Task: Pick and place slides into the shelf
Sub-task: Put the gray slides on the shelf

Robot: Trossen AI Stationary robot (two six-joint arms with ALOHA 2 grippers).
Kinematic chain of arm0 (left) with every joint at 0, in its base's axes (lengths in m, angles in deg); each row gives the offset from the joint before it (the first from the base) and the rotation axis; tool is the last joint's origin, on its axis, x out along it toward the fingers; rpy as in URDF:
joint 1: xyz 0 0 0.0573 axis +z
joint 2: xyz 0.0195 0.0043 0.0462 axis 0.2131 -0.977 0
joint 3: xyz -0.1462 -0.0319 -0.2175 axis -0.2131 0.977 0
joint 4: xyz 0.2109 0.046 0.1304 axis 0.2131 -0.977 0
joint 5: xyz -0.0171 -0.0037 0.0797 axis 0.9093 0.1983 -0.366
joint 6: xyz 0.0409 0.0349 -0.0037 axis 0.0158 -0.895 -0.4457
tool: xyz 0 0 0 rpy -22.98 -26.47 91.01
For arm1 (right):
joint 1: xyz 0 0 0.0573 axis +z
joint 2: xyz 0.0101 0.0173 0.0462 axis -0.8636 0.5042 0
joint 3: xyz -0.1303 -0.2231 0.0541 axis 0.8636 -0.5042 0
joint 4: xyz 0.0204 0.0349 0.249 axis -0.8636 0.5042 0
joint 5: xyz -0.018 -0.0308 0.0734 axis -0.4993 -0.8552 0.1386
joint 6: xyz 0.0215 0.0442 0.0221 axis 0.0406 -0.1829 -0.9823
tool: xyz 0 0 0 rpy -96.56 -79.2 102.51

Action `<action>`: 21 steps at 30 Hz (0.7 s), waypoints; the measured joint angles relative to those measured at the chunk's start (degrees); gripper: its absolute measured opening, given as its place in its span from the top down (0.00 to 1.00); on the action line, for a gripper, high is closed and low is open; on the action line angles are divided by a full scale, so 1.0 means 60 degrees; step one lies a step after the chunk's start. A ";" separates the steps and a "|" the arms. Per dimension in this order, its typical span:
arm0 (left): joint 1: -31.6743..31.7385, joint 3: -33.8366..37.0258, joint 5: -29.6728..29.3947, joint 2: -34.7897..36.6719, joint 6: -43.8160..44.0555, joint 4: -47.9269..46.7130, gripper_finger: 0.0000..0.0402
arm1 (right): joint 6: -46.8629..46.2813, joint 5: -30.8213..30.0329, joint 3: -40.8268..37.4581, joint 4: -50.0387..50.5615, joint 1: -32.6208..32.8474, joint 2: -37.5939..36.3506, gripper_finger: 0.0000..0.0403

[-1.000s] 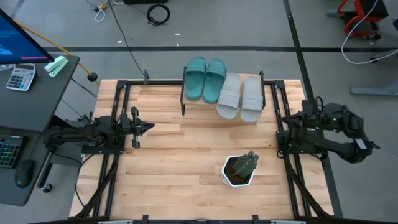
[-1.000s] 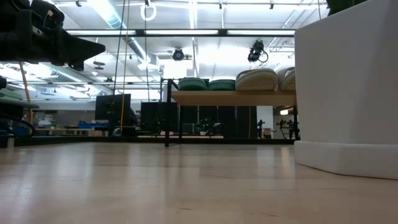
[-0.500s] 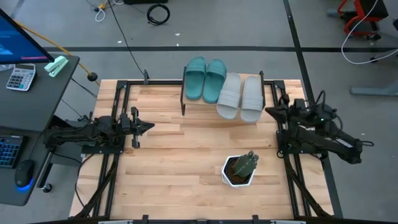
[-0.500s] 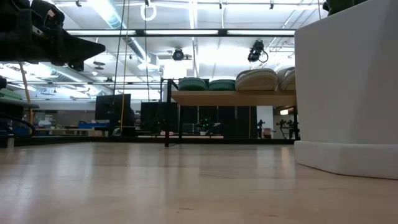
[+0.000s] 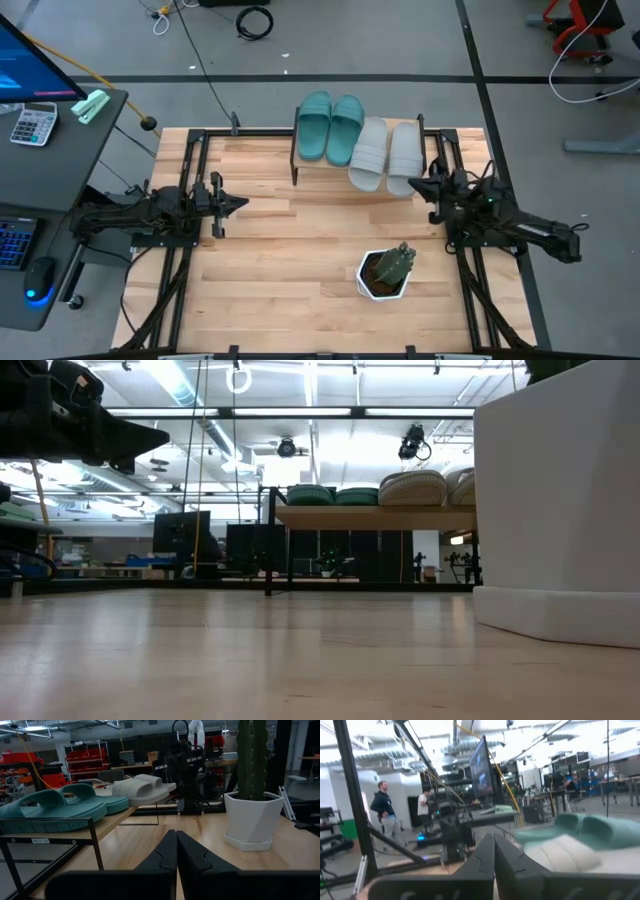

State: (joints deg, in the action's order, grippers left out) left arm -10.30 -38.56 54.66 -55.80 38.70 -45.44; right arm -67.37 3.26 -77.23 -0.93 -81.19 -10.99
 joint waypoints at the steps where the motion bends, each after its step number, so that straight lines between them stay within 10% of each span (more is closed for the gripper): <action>1: 0.0000 0.0000 0.0000 0.0000 0.0000 0.0000 0.98 | 0.0040 -0.0003 -0.0093 0.0000 0.0000 0.0001 1.00; 14: 0.0002 0.0004 0.0000 0.0000 -0.0009 -0.0004 0.97 | 0.0468 0.0130 -0.0175 0.0655 0.0991 0.0029 1.00; 21: 0.0001 0.0004 0.0000 0.0000 0.0045 0.0003 0.97 | 0.1007 -0.1991 -0.0175 0.1453 0.2639 0.0029 1.00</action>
State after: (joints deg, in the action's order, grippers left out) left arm -10.30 -38.53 54.66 -55.80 38.98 -45.43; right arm -61.33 -8.69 -78.28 7.79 -65.36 -10.82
